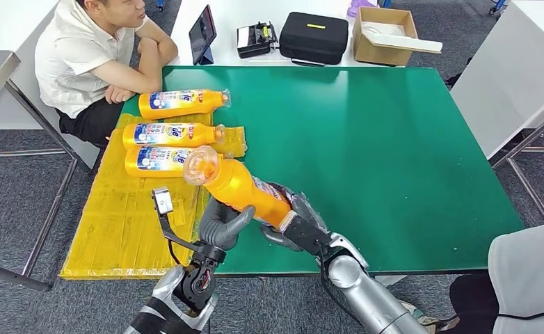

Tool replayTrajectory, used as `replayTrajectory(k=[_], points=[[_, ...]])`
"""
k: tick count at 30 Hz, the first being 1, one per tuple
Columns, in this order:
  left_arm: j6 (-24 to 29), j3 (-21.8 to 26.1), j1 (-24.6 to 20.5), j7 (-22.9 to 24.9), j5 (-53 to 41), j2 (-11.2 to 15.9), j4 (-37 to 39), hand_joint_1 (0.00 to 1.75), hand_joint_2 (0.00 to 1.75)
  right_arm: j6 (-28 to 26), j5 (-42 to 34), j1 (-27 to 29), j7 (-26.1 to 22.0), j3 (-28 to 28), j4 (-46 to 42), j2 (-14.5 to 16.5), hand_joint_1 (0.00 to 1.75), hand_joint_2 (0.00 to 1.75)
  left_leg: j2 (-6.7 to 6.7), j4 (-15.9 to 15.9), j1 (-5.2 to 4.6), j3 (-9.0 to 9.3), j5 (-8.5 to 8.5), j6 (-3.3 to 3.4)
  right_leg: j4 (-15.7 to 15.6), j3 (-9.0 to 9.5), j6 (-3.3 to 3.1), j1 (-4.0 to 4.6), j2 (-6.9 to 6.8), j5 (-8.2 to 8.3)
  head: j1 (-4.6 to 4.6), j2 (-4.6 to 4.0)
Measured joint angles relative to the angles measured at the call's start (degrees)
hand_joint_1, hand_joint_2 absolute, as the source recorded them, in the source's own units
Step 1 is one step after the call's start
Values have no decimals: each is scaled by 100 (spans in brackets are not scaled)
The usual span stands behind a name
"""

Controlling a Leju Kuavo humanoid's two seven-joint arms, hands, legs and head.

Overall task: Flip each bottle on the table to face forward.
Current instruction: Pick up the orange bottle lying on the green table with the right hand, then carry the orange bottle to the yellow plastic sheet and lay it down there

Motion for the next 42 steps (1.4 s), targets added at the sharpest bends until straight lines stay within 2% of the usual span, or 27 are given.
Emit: replayTrajectory(k=[3,4,7,12,17,24,37,38,39,41,42], points=[[-32,8,-25,-22,-2,0,50,164,175,-13,-11,-19,0,12,30,5,175,175,1,0,0,-1,0,0,0,-1,0,0,1,0,-1,0],[-33,8,-29,-50,-21,0,64,171,175,-14,-11,-24,0,14,39,7,175,175,1,0,0,-1,0,0,0,-1,0,1,1,0,-1,0],[118,-4,-30,-274,-249,-12,80,175,175,-25,-19,-37,3,23,60,20,175,175,1,0,1,0,0,0,0,-2,0,1,0,0,-1,0],[932,-105,5,-900,-1105,-87,-84,175,175,-113,-53,-13,47,48,60,29,175,175,1,0,0,-1,0,0,0,-2,0,0,1,0,1,0],[1484,-174,79,-1192,-1638,-111,-374,175,175,-138,-99,21,61,67,28,29,175,175,2,0,0,-1,0,0,-1,-5,0,0,1,0,-1,0],[1628,-240,89,-1261,-1780,-111,-518,175,175,-129,-134,21,102,100,-11,30,175,175,2,0,1,0,0,0,0,-4,0,1,1,0,-1,0],[1536,-252,95,-1097,-1576,-111,-550,175,175,-117,-140,17,120,154,-10,27,175,175,2,0,0,-1,0,0,0,-4,0,1,1,0,-2,0],[1531,-251,95,-1093,-1567,-111,-550,175,175,-117,-140,17,120,154,-10,27,168,175,2,0,1,-1,0,0,0,-4,0,1,1,0,-2,0],[1527,-251,95,-1090,-1562,-111,-551,175,175,-117,-141,17,120,154,-10,27,130,175,2,0,1,-1,0,0,0,-4,0,1,1,0,-2,0],[1550,-250,95,-1102,-1612,-110,-553,175,175,-132,-143,18,122,154,-10,27,42,175,2,0,1,-1,0,0,0,-4,0,1,1,0,-1,0],[1602,-252,94,-1118,-1684,-109,-555,175,175,-157,-135,22,133,155,-10,28,6,175,2,0,1,-1,0,0,0,-4,0,1,1,0,-1,0]])
